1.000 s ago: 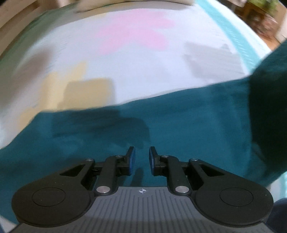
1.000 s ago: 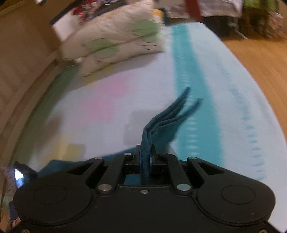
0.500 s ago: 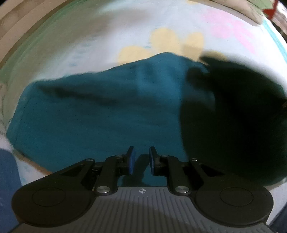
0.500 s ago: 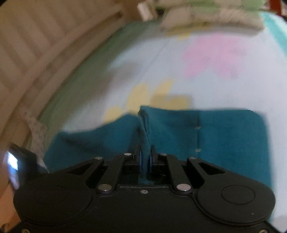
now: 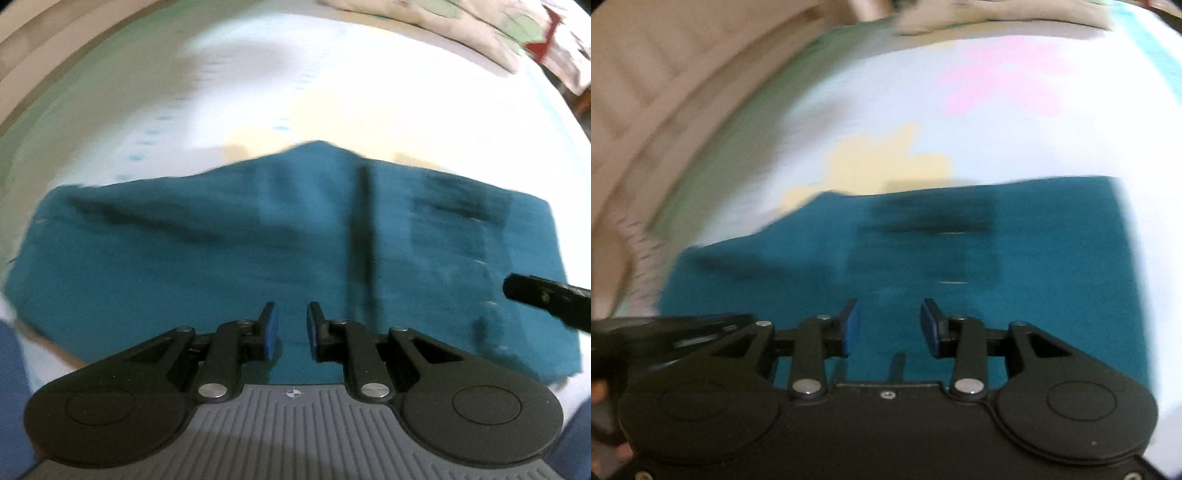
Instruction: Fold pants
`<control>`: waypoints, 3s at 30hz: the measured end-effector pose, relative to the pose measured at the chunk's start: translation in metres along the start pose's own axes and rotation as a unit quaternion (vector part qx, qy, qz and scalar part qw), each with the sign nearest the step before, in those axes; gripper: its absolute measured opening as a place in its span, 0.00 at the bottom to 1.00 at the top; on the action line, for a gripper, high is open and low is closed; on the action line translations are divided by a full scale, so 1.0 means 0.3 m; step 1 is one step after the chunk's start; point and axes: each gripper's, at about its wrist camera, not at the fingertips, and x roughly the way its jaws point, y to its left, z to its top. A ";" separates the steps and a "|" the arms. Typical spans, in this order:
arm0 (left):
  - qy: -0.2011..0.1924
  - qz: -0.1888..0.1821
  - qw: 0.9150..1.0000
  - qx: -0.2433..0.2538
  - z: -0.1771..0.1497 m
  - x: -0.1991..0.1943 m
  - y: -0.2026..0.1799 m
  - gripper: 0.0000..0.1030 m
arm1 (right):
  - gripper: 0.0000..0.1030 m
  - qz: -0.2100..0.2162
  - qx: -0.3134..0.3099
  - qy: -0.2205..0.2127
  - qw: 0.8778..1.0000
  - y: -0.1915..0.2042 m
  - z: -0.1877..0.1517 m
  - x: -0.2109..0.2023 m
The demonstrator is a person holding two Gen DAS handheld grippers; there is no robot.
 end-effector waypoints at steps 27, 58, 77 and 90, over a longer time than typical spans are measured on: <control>0.012 0.048 0.989 0.141 -0.042 0.159 -0.234 0.17 | 0.41 -0.129 0.088 0.048 0.986 -0.247 0.232 0.221; -0.033 -0.010 0.977 -0.211 -0.079 -0.108 0.763 0.17 | 0.52 0.010 -0.092 0.017 0.996 0.335 -0.056 0.131; -0.042 -0.045 0.958 -0.279 -0.107 0.038 0.754 0.43 | 0.52 0.026 -0.088 0.042 0.995 0.369 -0.092 0.174; -0.084 -0.100 0.902 -0.411 -0.182 0.046 0.845 0.42 | 0.23 0.021 -0.118 0.072 0.990 0.389 -0.143 0.233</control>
